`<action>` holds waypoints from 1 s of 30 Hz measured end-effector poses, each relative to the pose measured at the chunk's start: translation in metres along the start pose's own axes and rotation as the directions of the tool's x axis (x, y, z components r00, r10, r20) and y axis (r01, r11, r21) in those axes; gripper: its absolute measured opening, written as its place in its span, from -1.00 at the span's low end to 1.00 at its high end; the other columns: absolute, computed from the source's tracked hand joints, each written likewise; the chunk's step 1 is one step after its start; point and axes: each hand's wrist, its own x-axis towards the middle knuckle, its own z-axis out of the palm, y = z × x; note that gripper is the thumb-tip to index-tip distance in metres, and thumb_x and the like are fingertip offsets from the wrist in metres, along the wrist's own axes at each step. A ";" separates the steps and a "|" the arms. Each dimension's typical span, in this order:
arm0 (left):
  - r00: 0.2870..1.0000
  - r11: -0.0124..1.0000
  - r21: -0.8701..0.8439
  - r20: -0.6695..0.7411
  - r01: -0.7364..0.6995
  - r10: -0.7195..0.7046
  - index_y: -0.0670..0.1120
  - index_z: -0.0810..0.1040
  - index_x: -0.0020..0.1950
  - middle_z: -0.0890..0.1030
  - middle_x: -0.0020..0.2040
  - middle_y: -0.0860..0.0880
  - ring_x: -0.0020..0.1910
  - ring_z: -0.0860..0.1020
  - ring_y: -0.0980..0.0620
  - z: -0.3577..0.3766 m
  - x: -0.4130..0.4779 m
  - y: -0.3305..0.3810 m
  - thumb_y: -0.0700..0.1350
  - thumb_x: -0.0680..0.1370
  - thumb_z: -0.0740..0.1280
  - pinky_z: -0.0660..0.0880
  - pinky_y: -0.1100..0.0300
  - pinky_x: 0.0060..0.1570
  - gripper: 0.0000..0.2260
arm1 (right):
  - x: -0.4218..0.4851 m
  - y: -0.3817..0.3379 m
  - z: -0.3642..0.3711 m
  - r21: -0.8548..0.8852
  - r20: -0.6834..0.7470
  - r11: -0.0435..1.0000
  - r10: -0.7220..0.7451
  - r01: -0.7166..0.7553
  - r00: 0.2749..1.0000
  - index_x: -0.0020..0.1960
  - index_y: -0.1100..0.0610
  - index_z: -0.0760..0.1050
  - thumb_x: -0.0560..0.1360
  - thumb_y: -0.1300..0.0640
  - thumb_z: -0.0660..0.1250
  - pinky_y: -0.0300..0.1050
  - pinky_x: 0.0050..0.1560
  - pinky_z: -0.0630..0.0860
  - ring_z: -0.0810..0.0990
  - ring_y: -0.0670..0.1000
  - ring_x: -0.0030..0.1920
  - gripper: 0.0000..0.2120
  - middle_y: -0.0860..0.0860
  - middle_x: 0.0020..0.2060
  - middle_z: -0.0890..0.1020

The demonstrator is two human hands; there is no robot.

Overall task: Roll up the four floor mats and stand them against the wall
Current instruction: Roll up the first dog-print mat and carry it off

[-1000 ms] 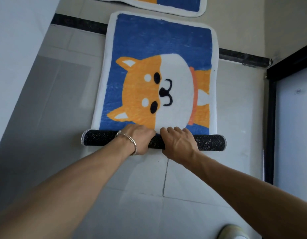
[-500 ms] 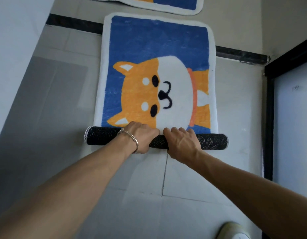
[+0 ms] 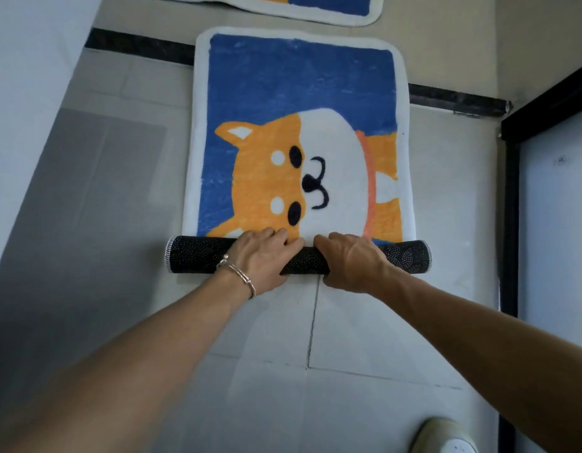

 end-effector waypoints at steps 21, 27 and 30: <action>0.998 0.998 0.043 0.042 0.053 -0.055 -0.05 0.29 0.24 0.54 -0.03 -0.06 -0.08 0.57 -0.10 0.002 0.005 0.001 -0.14 0.47 0.36 0.38 0.09 -0.25 -0.60 | -0.001 -0.005 0.001 0.002 0.024 1.000 -0.001 0.001 1.000 0.13 0.10 0.31 0.40 0.15 0.34 -0.09 -0.13 0.41 0.54 0.08 -0.09 -0.65 0.02 -0.09 0.48; 0.990 0.995 -0.084 0.133 0.052 -0.041 -0.03 0.27 0.27 0.51 -0.10 -0.02 -0.17 0.52 -0.04 -0.005 0.005 0.008 -0.11 0.44 0.35 0.37 0.13 -0.31 -0.55 | -0.014 0.000 0.012 -0.164 -0.131 0.987 -0.017 -0.005 0.991 0.15 0.09 0.27 0.46 0.16 0.26 -0.03 -0.04 0.35 0.46 0.10 -0.03 -0.70 0.04 0.00 0.46; 0.997 0.999 0.029 -0.065 0.035 -0.033 -0.01 0.19 0.37 0.44 0.11 -0.04 0.02 0.49 -0.04 0.008 -0.007 0.014 -0.11 0.47 0.34 0.35 0.11 -0.22 -0.47 | -0.006 0.002 -0.002 -0.066 0.012 0.998 -0.020 0.020 1.000 0.11 0.07 0.32 0.44 0.14 0.29 -0.09 -0.15 0.36 0.48 0.07 -0.14 -0.72 0.02 -0.06 0.52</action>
